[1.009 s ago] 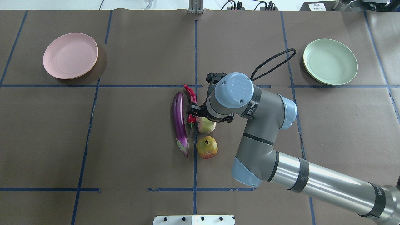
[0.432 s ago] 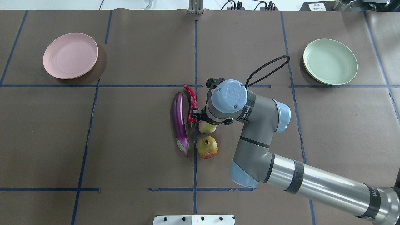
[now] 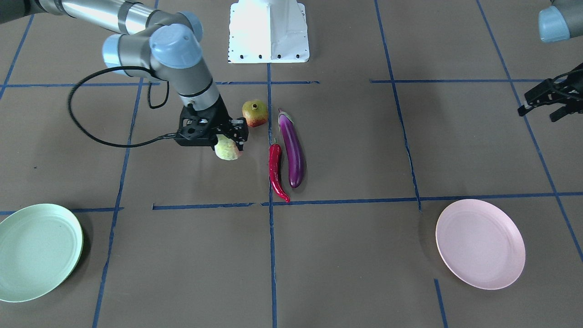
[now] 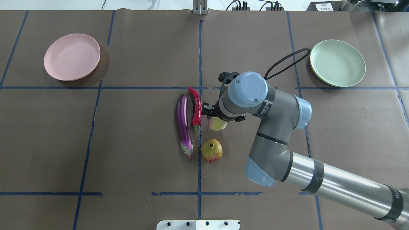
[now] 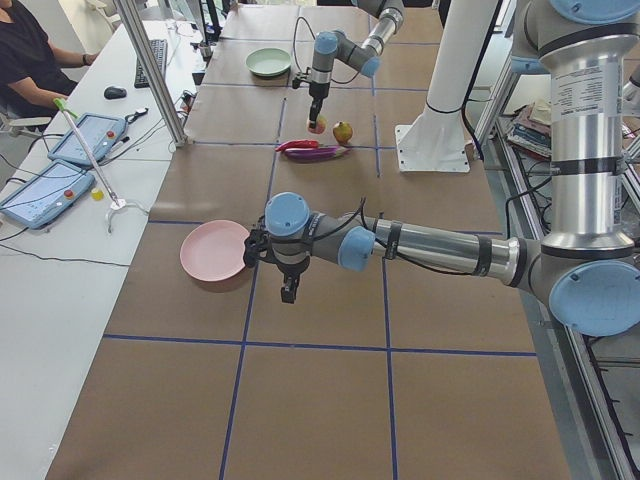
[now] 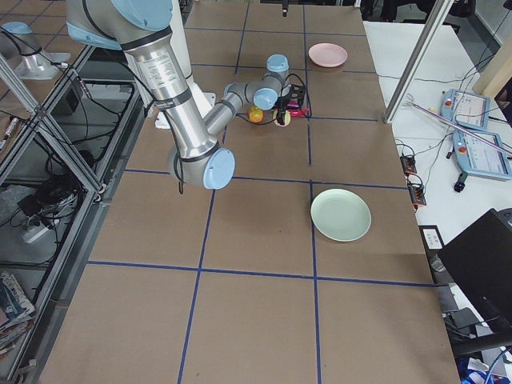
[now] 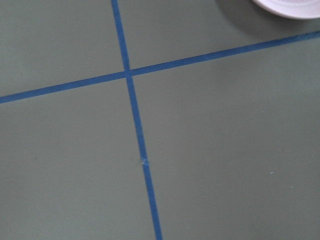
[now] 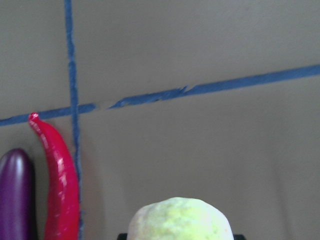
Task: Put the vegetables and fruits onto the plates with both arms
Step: 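Carry pale fruit to green plate with right gripper while left reaches eggplant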
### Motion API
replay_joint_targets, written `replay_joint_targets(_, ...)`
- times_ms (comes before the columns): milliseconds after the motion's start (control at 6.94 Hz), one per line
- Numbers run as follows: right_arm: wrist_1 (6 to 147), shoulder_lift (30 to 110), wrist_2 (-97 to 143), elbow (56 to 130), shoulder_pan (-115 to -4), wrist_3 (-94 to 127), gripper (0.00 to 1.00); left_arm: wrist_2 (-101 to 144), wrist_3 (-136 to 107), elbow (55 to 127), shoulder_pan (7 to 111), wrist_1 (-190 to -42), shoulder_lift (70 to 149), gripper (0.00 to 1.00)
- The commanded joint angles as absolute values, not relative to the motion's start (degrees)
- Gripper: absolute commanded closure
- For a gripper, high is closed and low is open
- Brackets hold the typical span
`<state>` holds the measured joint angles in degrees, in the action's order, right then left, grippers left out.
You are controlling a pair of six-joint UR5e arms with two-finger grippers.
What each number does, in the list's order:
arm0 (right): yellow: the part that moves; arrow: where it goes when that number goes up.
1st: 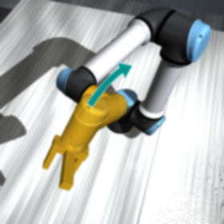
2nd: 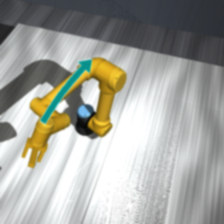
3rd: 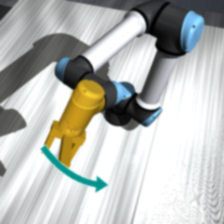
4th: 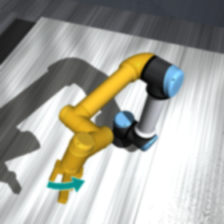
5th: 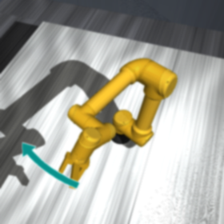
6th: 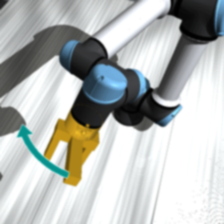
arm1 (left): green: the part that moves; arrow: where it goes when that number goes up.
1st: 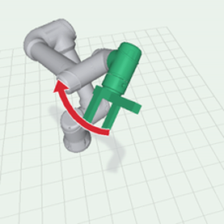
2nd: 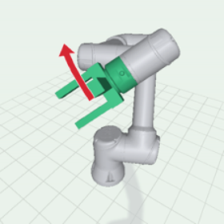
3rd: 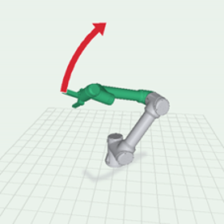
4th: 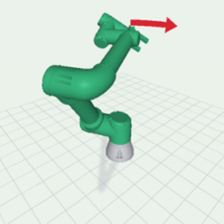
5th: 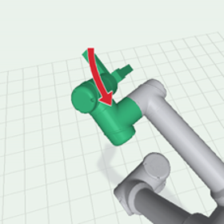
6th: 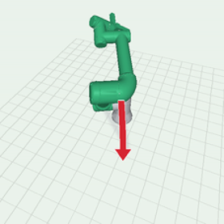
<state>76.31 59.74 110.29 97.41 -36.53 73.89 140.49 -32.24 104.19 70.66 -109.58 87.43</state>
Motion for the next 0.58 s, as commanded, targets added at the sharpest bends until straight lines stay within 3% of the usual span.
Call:
replay_joint_targets(0,76.2,67.73,114.77,96.0,-49.07,49.79,1.0,139.14,-57.21,104.24,57.03,-114.7,98.64,0.0)
replay_joint_targets(432,75.76,64.71,115.84,74.08,-64.56,21.15,0.99,113.29,-76.15,99.52,33.12,-114.08,115.08,0.0)
